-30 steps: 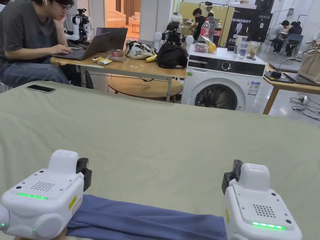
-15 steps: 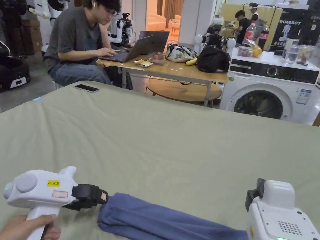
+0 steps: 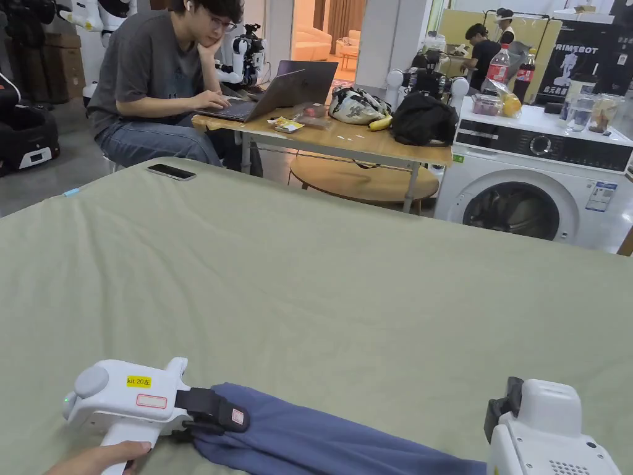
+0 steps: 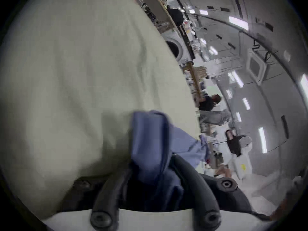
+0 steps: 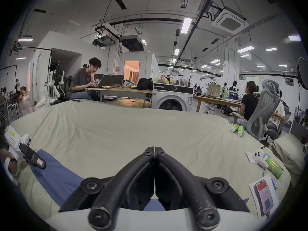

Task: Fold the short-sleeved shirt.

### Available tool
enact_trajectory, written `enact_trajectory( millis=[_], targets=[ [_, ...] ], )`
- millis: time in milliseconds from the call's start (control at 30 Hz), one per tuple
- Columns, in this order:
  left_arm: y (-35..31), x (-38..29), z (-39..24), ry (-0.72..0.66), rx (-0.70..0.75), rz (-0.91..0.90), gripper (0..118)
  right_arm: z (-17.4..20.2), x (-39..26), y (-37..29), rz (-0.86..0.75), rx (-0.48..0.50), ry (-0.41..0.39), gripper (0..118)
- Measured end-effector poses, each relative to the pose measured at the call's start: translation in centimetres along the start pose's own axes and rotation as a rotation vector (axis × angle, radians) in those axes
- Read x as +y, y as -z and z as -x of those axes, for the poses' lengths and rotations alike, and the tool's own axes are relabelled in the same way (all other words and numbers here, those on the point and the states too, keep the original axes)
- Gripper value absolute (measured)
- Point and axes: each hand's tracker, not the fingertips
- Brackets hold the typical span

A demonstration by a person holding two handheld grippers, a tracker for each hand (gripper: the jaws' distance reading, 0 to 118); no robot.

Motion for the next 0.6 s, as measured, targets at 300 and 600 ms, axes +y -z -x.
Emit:
enact_trajectory(
  millis=[300, 600],
  targets=[
    [-6.3, 0.6, -3.7, 0.099, 0.053, -0.157, 7, -0.4, 0.0, 0.1, 0.008, 0.009, -0.011, 0],
    [-10.3, -0.4, -10.9, 0.215, 0.320, -0.157, 7, -0.1, -0.1, 0.1, 0.019, 0.030, -0.014, 0]
  ],
)
